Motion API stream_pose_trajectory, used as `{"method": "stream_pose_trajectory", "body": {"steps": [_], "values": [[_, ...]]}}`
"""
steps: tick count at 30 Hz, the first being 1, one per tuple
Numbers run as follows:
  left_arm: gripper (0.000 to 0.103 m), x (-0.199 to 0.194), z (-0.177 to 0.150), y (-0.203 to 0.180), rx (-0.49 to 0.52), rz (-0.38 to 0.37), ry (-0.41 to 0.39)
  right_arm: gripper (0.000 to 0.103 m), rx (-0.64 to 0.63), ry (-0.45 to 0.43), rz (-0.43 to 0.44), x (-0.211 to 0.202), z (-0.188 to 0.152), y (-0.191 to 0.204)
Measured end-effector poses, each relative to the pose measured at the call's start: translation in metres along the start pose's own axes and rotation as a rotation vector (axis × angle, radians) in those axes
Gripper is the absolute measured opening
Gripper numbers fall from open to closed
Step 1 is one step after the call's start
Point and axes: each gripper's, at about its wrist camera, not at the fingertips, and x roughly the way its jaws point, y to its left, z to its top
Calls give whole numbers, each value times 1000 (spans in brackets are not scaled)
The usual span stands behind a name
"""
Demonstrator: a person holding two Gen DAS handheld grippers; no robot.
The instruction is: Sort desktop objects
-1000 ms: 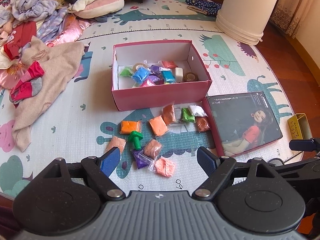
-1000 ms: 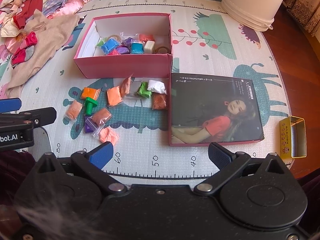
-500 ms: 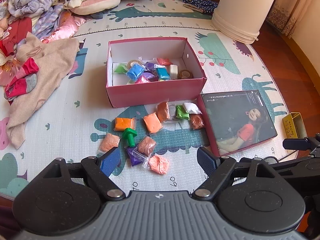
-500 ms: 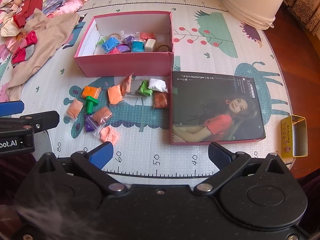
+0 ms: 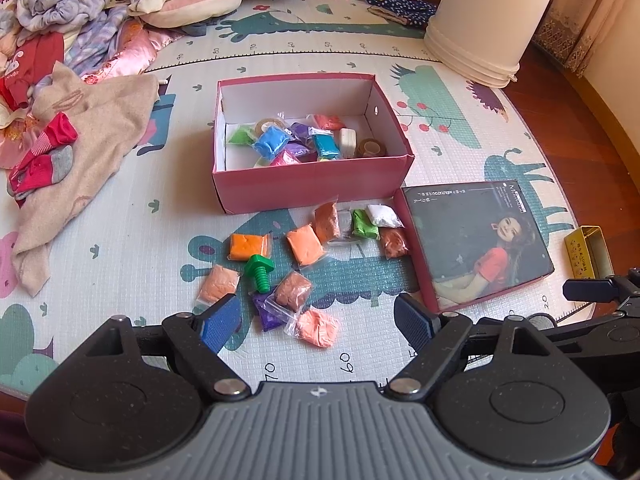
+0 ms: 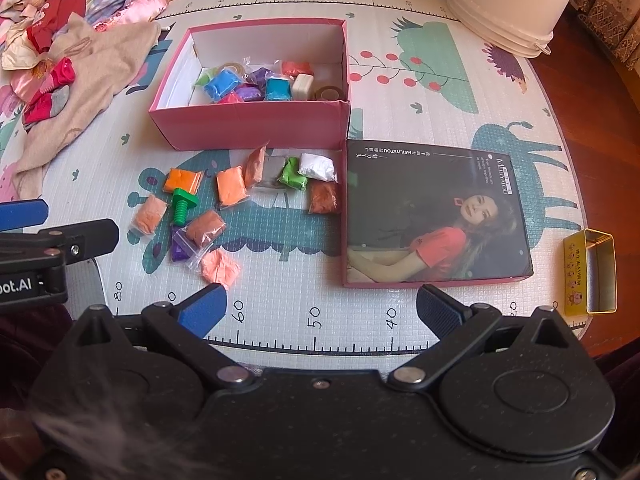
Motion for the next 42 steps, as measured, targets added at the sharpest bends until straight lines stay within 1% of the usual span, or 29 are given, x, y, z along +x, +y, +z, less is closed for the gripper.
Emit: {"method": "stream_pose_trajectory", "body": {"steps": [19, 28, 32, 36, 39, 42], "values": [[84, 1, 0, -1, 2, 0, 3, 102, -1, 8, 4, 3, -1, 1], [84, 5, 2, 1, -5, -14, 9, 102, 5, 20, 15, 7, 2, 1], [84, 10, 4, 12, -52, -47, 11, 102, 15, 29, 46, 13, 9, 0], [84, 18, 4, 23, -85, -52, 21, 102, 29, 50, 90, 23, 15, 1], [84, 29, 6, 33, -105, -45, 36, 102, -3, 40, 129, 30, 18, 5], [84, 43, 6, 45, -135, -31, 53, 102, -48, 52, 138, 46, 16, 15]]}}
